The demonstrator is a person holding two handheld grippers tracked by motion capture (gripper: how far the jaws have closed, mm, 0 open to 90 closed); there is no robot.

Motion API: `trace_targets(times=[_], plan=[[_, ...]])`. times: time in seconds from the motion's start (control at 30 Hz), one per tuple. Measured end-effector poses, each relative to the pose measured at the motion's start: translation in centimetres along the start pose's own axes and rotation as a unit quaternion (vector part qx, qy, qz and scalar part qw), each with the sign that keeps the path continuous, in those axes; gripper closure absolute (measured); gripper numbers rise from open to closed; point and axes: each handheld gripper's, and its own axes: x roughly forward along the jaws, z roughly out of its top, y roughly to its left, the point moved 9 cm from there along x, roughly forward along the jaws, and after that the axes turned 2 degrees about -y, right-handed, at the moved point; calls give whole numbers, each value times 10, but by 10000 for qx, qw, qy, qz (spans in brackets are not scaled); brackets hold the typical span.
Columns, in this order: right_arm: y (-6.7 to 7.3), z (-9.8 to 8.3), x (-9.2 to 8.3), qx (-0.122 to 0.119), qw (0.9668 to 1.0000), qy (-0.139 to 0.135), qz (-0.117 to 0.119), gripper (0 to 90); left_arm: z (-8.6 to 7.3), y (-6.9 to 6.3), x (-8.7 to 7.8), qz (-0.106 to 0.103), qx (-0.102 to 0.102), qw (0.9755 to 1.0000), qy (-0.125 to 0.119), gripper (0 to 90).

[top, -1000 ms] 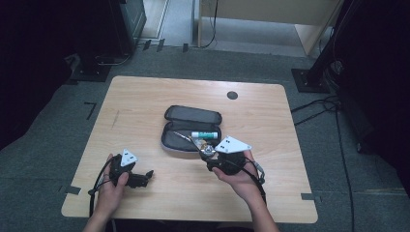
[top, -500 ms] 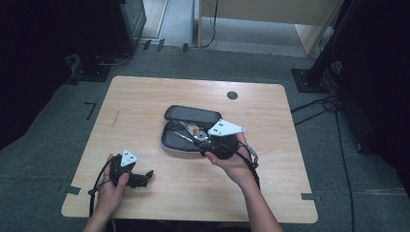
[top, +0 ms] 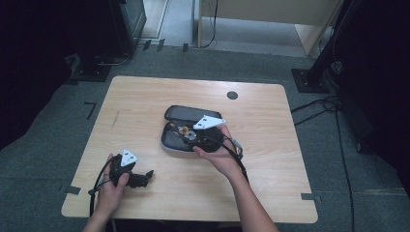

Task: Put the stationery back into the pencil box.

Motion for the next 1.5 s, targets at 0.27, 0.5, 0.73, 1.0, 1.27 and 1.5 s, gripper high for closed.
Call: trace_targets(times=[0.27, 0.5, 0.73, 1.0, 1.27, 1.5], plan=[[-5, -17, 28, 13, 9993, 363, -70, 418, 0, 0, 0, 2, 16, 10000, 4, 0], [-5, -28, 38, 1, 9980, 625, -33, 417, 0, 0, 0, -7, 8, 10000, 2, 0], [-5, -30, 41, 106, 9976, 679, 49, 416, 0, 0, 0, -7, 9, 10000, 3, 0], [-6, -31, 40, 154, 9973, 700, 130, 415, 0, 0, 0, -8, 8, 10000, 3, 0], [-7, -32, 40, 173, 9971, 734, 123, 414, 0, 0, 0, -7, 7, 10000, 2, 0], [-7, -33, 41, 168, 9969, 759, 155, 414, 0, 0, 0, -7, 8, 10000, 2, 0]])
